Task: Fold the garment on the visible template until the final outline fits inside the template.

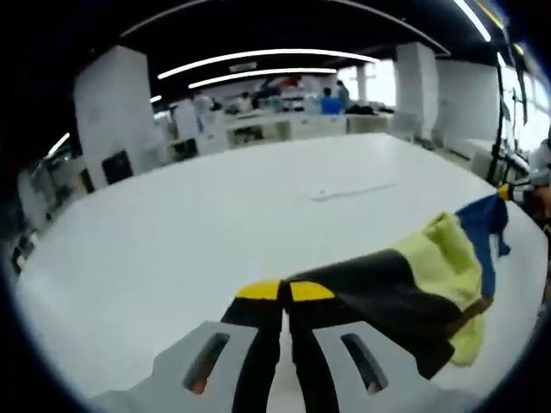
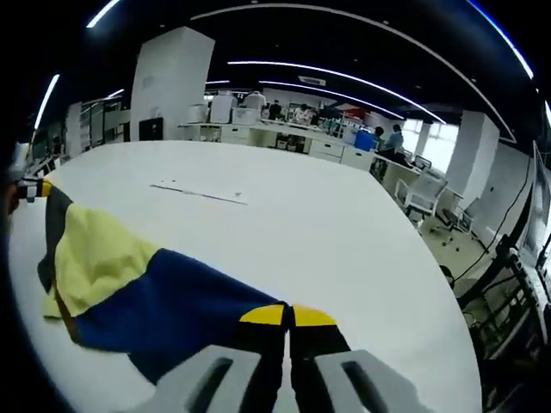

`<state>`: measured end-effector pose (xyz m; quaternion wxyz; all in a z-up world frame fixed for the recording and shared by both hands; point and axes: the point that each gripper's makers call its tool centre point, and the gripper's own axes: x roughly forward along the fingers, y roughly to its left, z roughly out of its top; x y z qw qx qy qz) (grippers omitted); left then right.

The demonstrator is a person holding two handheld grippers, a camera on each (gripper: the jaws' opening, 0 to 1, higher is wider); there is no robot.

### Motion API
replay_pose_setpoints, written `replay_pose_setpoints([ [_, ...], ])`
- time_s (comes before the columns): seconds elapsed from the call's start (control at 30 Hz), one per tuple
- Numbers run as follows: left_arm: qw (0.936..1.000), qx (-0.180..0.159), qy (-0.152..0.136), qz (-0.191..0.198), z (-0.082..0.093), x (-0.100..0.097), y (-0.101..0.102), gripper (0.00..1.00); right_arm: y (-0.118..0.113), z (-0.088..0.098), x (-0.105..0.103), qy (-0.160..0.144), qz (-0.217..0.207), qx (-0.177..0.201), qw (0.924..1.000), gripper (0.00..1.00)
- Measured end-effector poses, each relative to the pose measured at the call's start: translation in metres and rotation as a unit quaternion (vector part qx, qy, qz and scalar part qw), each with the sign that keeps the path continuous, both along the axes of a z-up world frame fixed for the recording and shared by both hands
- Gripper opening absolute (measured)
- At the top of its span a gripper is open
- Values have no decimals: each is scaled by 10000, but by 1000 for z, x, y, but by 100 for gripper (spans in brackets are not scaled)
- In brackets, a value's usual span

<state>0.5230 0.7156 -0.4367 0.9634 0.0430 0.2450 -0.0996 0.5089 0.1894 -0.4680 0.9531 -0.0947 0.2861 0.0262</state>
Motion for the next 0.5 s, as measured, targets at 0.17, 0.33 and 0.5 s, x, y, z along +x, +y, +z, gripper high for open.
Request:
replay_pose_setpoints([
  [0.17,9999,58,70,89,-6,-2,8,0,-8,-8,-1,86,-53,-52,9999,0],
  [0.33,9998,111,105,125,-9,-5,13,0,-13,-12,-1,134,-66,-145,9998,0],
  [0.5,9995,247,113,155,-10,-8,18,0,-15,-13,-2,143,-49,-224,9996,0],
])
